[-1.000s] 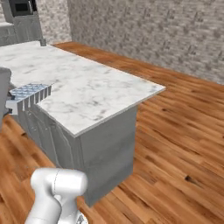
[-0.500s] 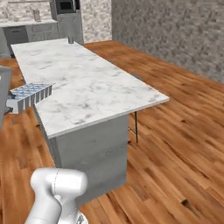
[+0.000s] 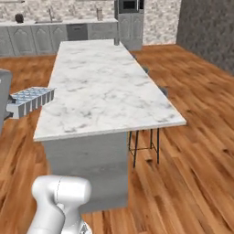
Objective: Open the freezer door, pick up the ice cube tray from the freezer, and place it on the dining counter.
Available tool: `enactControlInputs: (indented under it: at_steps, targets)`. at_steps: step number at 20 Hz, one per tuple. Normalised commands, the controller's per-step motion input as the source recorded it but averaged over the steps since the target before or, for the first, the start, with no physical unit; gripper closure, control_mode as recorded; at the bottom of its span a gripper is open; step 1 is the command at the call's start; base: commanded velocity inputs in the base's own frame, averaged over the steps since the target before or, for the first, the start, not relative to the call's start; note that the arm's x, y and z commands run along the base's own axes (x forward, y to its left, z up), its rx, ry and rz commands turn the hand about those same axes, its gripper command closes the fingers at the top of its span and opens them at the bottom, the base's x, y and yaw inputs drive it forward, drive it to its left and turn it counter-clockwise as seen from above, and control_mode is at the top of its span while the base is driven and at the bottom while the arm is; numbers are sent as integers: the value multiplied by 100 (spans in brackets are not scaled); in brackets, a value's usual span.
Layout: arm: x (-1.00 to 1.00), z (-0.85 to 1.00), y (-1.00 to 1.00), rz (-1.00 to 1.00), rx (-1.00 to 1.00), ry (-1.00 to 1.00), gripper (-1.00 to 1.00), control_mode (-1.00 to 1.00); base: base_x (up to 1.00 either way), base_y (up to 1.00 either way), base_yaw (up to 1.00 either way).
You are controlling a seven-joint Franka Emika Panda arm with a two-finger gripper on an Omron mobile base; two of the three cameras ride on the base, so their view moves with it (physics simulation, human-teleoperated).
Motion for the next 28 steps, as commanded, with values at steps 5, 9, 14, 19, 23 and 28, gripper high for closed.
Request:
enactControlInputs:
  at_steps: [5, 9, 14, 19, 23, 28]
  targets:
    - [0, 0, 0, 0, 0, 0, 100, 100, 19, -100, 45]
    - [0, 0, 0, 0, 0, 0, 100, 100, 29, -100, 39]
    - [0, 0, 0, 0, 0, 0, 100, 100, 65, -88, 24]
    - [0, 0, 0, 0, 0, 0, 100, 100, 81, -56, 12]
    - [0, 0, 0, 0, 0, 0, 100, 100, 72, -50, 11]
    - [0, 0, 0, 0, 0, 0, 100, 100, 49, -40, 10]
